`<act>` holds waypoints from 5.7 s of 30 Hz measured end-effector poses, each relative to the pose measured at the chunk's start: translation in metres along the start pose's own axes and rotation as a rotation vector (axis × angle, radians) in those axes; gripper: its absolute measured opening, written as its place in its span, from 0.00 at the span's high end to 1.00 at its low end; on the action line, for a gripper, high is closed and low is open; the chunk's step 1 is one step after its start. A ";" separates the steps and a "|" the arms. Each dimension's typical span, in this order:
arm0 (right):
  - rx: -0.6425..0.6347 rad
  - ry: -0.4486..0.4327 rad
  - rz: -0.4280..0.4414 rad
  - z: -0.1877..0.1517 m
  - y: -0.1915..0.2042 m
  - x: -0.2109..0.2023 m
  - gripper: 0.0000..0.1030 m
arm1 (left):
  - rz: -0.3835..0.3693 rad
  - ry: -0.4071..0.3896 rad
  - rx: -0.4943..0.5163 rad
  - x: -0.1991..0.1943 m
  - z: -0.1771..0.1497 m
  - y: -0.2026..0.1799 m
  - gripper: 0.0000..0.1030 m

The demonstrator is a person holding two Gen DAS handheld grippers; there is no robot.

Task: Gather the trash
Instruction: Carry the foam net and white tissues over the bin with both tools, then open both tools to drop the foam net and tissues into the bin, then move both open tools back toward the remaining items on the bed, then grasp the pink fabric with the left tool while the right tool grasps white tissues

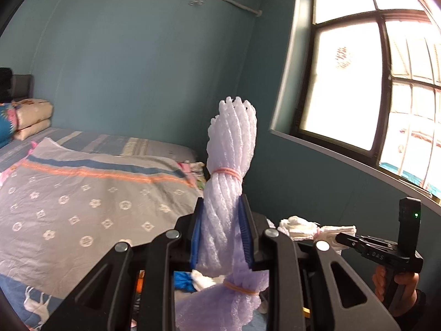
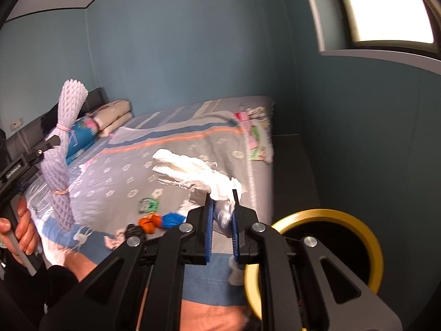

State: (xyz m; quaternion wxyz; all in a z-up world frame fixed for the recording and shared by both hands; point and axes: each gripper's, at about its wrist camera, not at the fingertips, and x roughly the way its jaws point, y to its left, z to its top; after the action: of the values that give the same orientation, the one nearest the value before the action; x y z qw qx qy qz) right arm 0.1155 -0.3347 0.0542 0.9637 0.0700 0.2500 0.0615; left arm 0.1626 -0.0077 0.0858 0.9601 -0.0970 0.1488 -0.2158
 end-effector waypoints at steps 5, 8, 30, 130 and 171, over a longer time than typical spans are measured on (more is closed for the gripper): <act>0.040 -0.003 -0.076 -0.006 -0.031 -0.010 0.89 | -0.071 0.044 0.026 0.031 -0.004 -0.030 0.78; 0.061 0.002 -0.117 -0.011 -0.048 -0.013 0.89 | -0.112 0.081 0.046 0.054 -0.010 -0.051 0.78; 0.258 0.125 -0.293 -0.067 -0.157 -0.006 0.89 | -0.288 0.363 0.094 0.191 -0.094 -0.166 0.77; -0.007 0.522 -0.079 -0.089 0.104 0.388 0.43 | 0.392 0.658 -0.213 0.112 -0.207 0.200 0.08; 0.015 0.430 0.002 -0.059 0.109 0.321 0.84 | 0.270 0.505 -0.201 0.074 -0.166 0.178 0.83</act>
State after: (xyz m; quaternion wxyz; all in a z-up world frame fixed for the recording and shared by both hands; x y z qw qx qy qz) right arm 0.3557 -0.1721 -0.1308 0.8877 0.0626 0.4502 0.0739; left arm 0.2407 0.0973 -0.1318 0.8984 -0.1142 0.4149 -0.0876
